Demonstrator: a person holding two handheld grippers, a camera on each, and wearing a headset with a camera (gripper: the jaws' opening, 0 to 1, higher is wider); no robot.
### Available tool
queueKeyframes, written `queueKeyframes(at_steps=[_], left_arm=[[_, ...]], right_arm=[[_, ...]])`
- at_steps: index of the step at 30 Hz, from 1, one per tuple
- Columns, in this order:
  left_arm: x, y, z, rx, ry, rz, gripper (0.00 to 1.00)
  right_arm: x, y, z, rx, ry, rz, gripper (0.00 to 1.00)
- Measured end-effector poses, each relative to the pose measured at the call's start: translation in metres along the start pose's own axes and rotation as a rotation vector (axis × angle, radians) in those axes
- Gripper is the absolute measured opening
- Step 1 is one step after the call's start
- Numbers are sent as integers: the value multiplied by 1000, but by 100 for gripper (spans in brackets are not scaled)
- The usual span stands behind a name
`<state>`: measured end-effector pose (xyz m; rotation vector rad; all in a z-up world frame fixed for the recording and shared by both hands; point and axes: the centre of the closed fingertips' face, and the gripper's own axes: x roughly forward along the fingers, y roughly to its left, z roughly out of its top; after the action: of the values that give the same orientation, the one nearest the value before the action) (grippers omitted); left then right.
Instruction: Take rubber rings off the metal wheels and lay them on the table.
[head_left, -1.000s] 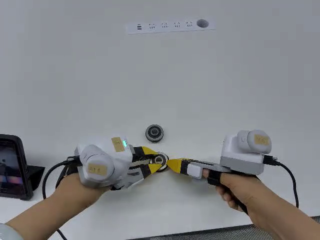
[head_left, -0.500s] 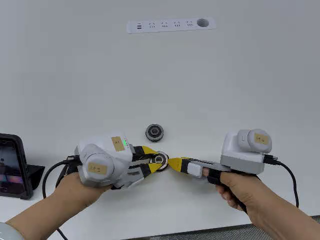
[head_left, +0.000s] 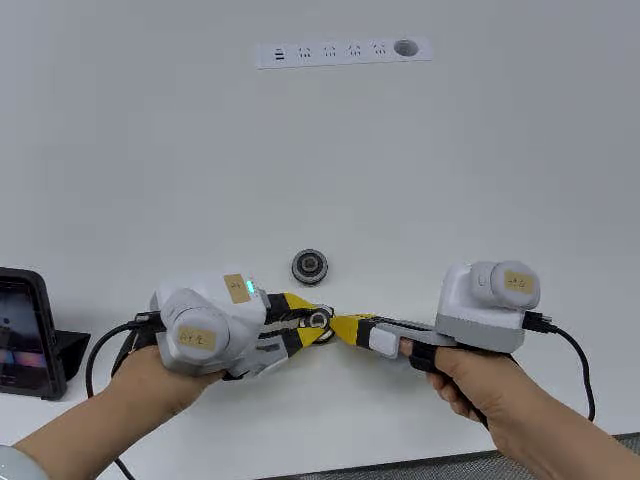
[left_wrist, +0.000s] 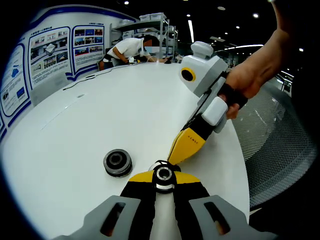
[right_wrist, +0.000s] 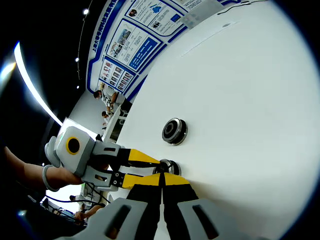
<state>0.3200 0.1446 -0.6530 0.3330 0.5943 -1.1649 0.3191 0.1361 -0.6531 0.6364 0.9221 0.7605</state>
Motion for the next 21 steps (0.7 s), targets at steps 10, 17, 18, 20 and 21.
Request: queueKeyframes(at_steps=[10, 17, 18, 20, 21], left_arm=[[0, 0, 0, 1, 2, 0, 12], [0, 0, 0, 9, 5, 1, 13], [0, 0, 0, 12, 4, 1, 13], [0, -1, 0, 15, 1, 0, 13], [0, -1, 0, 16, 0, 0, 13]], right_arm=[[3, 13, 7, -3, -18, 35, 1], [1, 7, 6, 5, -10, 15, 2], [0, 5, 6, 7, -10, 9, 2], [0, 4, 5, 9, -8, 4, 2], [0, 3, 5, 10, -7, 3, 2]])
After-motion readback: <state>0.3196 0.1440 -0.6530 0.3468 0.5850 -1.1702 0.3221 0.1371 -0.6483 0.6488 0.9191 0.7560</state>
